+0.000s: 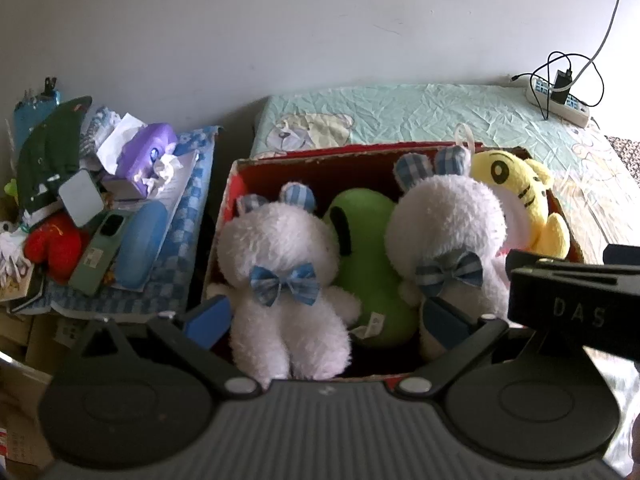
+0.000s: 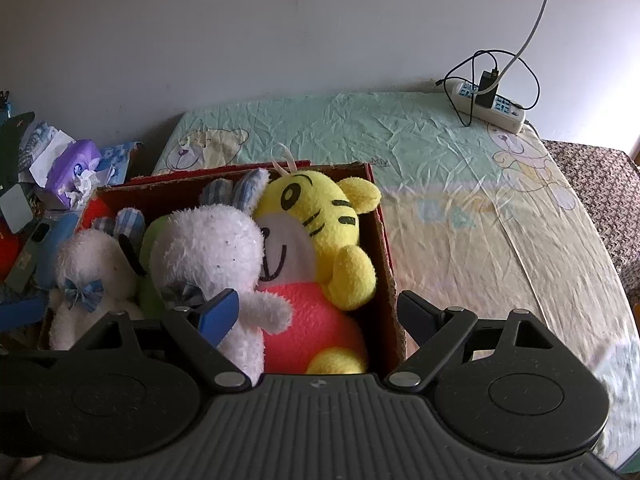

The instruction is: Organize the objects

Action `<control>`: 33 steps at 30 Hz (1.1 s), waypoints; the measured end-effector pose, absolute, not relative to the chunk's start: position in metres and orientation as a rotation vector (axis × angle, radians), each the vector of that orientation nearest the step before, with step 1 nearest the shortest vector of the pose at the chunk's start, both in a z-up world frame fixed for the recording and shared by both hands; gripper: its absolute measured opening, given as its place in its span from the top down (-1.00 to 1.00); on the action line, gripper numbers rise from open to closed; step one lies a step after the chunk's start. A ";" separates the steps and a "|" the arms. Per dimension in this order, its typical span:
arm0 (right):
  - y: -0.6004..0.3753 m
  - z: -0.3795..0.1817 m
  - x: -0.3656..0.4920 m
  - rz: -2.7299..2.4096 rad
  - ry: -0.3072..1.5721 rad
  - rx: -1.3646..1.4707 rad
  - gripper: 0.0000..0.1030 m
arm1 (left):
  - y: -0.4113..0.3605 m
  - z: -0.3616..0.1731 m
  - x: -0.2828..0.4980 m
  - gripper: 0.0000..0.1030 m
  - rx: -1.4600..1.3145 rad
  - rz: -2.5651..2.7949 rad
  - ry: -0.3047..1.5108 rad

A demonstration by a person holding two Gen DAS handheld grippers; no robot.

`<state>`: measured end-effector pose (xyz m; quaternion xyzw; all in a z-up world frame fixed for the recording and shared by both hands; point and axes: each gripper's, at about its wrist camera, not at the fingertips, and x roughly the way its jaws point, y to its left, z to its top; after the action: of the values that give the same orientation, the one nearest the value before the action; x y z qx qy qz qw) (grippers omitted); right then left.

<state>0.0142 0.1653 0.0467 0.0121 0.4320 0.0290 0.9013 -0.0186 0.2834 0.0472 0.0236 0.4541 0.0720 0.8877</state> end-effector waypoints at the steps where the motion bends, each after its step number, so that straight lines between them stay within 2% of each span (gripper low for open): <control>1: 0.165 0.047 0.015 0.060 0.892 0.022 -0.71 | 0.284 0.047 -0.018 -0.95 0.047 0.146 0.945; 33: 0.163 0.053 -0.006 0.053 0.854 0.042 -0.71 | 0.286 0.057 -0.038 -0.95 0.058 0.152 0.895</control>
<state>-0.0057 0.1632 0.0529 0.0203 0.4139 0.0255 0.9097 -0.0384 0.2857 0.0574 0.0280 0.4323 0.0732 0.8983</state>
